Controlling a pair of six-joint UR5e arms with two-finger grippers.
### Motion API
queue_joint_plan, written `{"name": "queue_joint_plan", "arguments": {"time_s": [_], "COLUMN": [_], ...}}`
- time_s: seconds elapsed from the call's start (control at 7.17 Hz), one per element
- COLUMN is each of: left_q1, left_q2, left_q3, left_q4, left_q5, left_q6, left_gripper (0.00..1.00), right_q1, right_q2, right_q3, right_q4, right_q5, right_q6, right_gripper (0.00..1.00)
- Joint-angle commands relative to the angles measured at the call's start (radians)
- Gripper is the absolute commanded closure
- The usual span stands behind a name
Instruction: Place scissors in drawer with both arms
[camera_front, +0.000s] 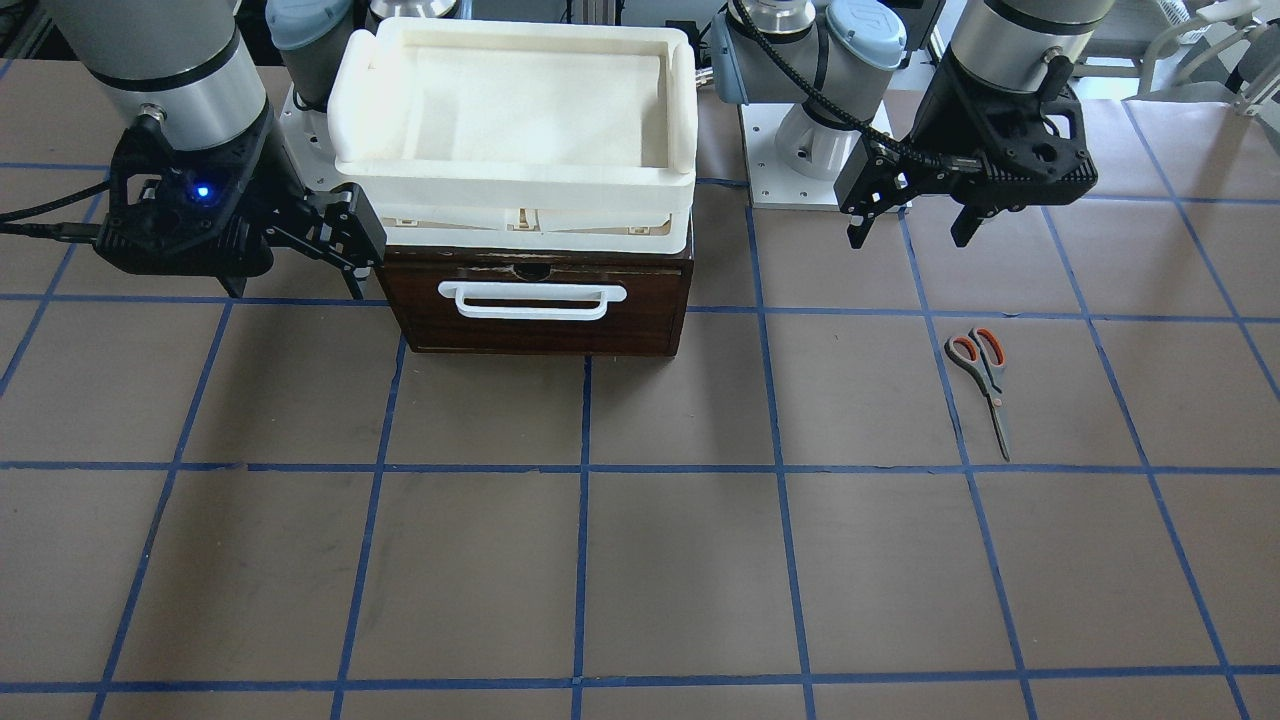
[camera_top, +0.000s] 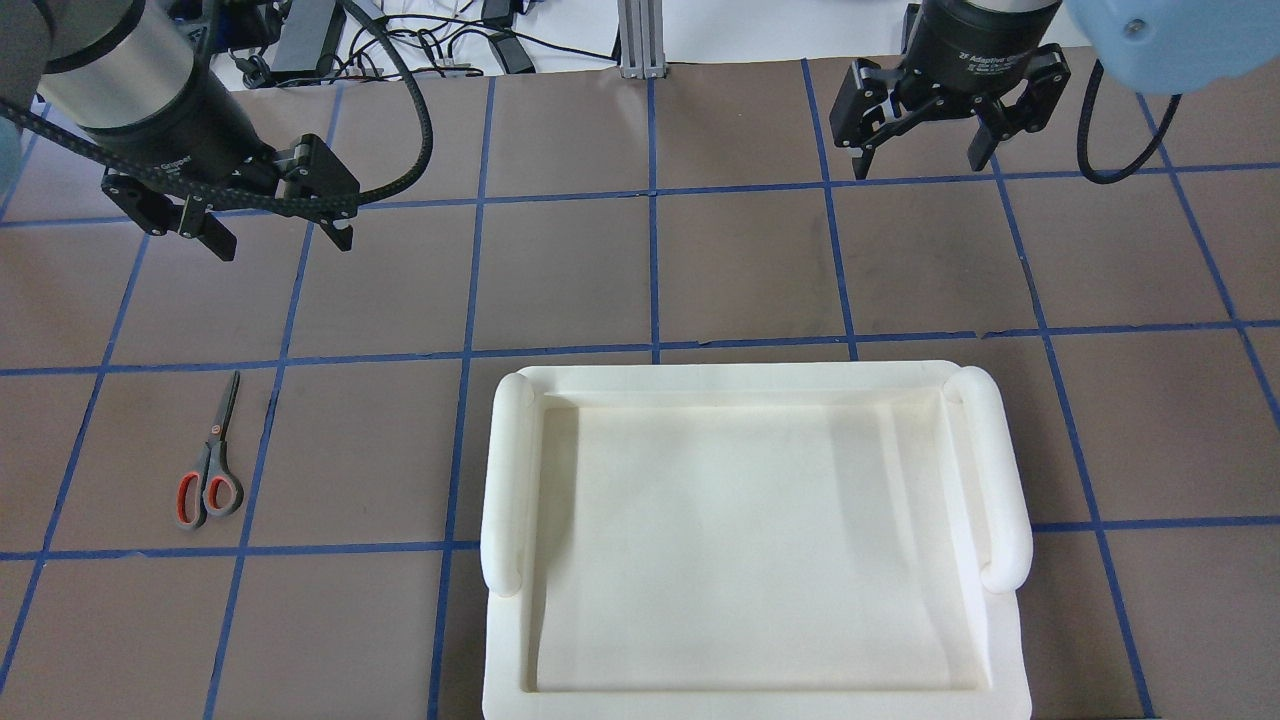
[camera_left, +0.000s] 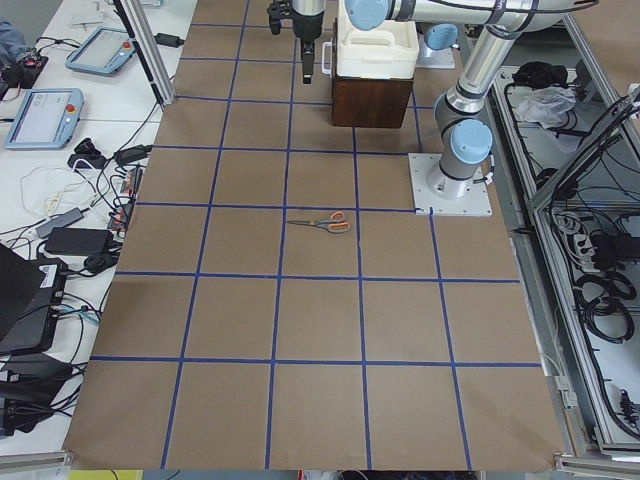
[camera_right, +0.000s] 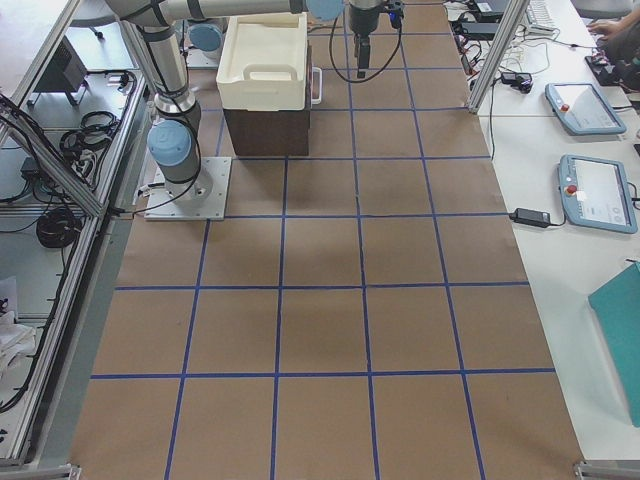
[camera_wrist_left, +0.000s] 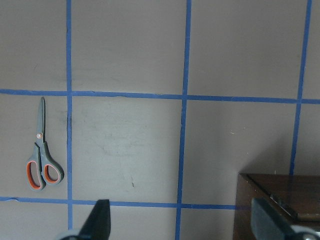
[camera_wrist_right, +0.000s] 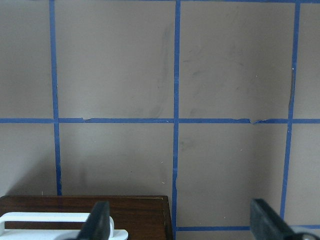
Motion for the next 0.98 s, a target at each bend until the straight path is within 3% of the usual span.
{"name": "queue_joint_plan", "arguments": {"time_s": [0.0,0.84], "left_q1": [-0.002,-0.003], "left_q2": [0.001,-0.004], "left_q3": [0.0,-0.023], "left_q4": [0.001,0.002], "left_q5": [0.0,-0.001], "left_q6": [-0.001,0.003], "left_gripper": [0.0,0.0], "right_q1": [0.0,-0.002], "right_q2": [0.0,0.002], "right_q3": [0.001,0.001], "right_q4": [0.0,-0.029], "right_q5": [0.0,0.014], "right_q6": [0.0,0.046], "right_gripper": [0.0,0.0]}}
